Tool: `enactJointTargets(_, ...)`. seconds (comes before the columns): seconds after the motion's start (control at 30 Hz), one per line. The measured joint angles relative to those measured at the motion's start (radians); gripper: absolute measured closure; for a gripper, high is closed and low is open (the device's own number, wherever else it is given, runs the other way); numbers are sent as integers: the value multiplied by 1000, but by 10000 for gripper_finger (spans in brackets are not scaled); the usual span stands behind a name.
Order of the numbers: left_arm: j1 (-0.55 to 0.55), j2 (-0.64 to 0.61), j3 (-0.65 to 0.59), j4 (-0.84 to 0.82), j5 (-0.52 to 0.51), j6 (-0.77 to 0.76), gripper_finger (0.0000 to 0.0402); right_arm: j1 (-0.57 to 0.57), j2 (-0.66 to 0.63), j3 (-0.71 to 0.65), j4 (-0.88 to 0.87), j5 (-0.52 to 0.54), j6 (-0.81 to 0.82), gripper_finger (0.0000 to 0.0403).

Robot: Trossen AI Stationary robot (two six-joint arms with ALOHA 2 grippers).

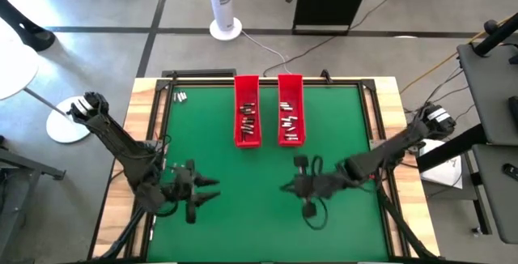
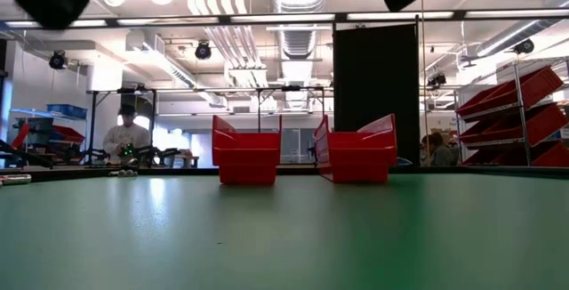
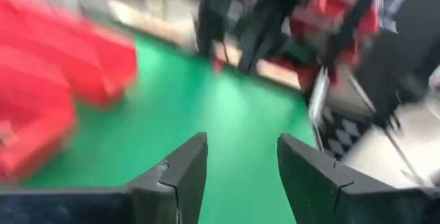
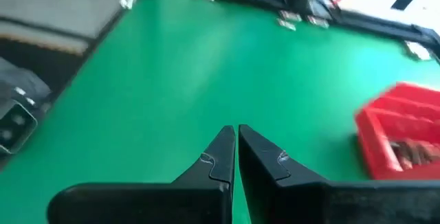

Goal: Sort batteries
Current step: Put the silver battery into the right red bin

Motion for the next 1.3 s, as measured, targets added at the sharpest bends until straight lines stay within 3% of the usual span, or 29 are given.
enactJointTargets(0.13,6,13,30,-272,200,-303,245,55,38,-75,198,68,-2,390)
enactJointTargets(0.23,5,29,99,-549,437,-582,246,73,62,-86,240,152,2,390)
enactJointTargets(0.37,4,87,209,-938,784,-901,247,83,107,-86,284,339,-2,390)
enactJointTargets(0.47,2,153,267,-1084,1074,-972,247,82,154,-86,342,357,-40,390)
enactJointTargets(0.57,0,224,326,-1123,1242,-975,247,83,196,-86,390,351,-56,390)
enactJointTargets(0.7,-4,307,378,-1129,1362,-1002,238,82,221,-78,386,350,-117,390)
enactJointTargets(0.87,-44,351,365,-1079,1419,-1038,206,83,209,-65,393,315,-121,380)
enactJointTargets(1.0,-75,364,334,-1052,1496,-1039,185,93,208,-66,389,237,-114,351)
enactJointTargets(1.13,-81,364,298,-1020,1592,-1037,180,92,208,-66,389,223,-114,314)
enactJointTargets(1.3,-81,366,225,-843,1665,-1137,179,92,207,-67,389,218,-114,268)
